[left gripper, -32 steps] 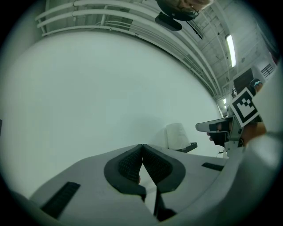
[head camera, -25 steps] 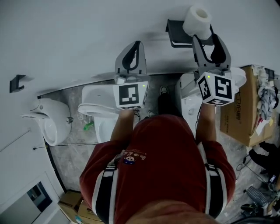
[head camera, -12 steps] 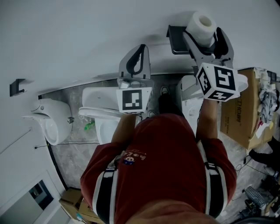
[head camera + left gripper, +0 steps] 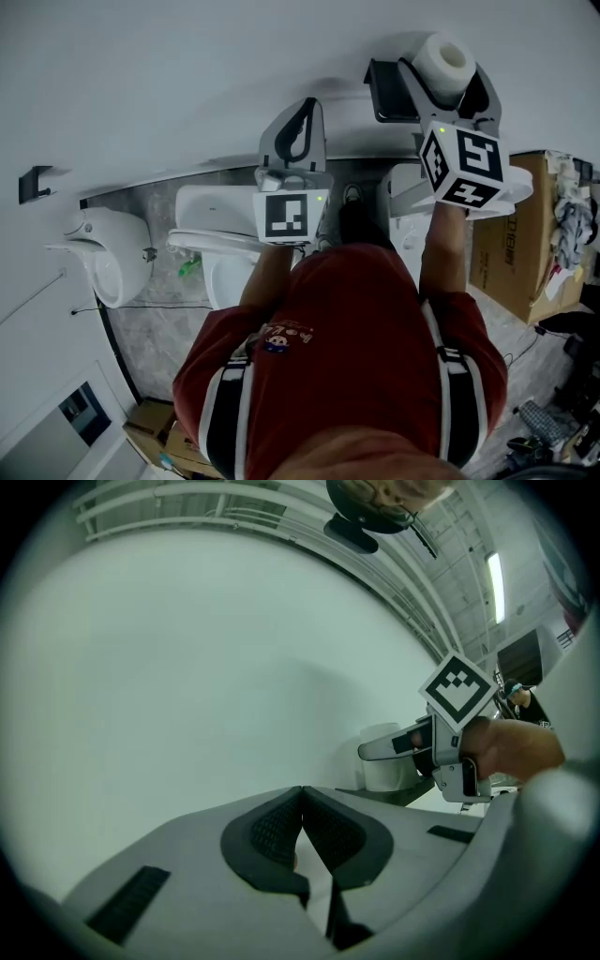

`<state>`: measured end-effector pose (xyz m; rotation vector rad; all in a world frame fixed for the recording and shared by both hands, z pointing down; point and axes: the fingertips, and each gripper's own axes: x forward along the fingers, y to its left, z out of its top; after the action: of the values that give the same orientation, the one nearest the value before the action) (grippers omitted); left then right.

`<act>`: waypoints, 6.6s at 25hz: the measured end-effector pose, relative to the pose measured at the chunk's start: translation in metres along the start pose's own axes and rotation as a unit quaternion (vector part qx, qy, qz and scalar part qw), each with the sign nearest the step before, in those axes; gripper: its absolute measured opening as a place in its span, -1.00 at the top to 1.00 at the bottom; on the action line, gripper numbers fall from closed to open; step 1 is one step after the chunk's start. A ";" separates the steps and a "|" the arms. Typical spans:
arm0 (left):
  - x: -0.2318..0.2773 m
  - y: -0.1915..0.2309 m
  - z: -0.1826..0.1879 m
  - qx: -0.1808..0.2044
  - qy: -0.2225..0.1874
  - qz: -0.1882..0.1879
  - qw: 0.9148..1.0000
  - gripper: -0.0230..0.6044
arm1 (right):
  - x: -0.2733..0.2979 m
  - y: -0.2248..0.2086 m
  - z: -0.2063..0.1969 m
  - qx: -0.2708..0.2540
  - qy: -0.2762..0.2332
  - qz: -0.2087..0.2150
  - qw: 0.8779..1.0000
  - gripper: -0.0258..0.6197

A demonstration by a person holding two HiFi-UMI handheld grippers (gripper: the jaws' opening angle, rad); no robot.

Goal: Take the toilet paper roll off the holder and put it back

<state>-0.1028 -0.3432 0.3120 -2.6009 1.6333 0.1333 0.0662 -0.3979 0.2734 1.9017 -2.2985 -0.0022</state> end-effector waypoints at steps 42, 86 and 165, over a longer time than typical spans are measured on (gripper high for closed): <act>-0.065 -0.030 0.020 0.011 -0.010 -0.001 1.000 0.87 | -0.132 -0.001 0.039 0.019 -0.109 0.000 0.994 -0.14; -0.128 -0.057 -0.023 0.033 -0.001 -0.008 0.999 0.87 | -0.184 0.029 -0.127 0.035 0.002 -0.011 0.999 -0.14; -0.038 -0.021 -0.016 0.012 -0.010 0.013 1.000 0.87 | -0.096 -0.037 0.023 -0.005 -0.122 -0.034 0.992 -0.48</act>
<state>-0.0998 -0.3017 0.3321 -2.5541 1.6513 0.1396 0.1164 -0.3137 0.2353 2.0779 -2.3736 -0.2699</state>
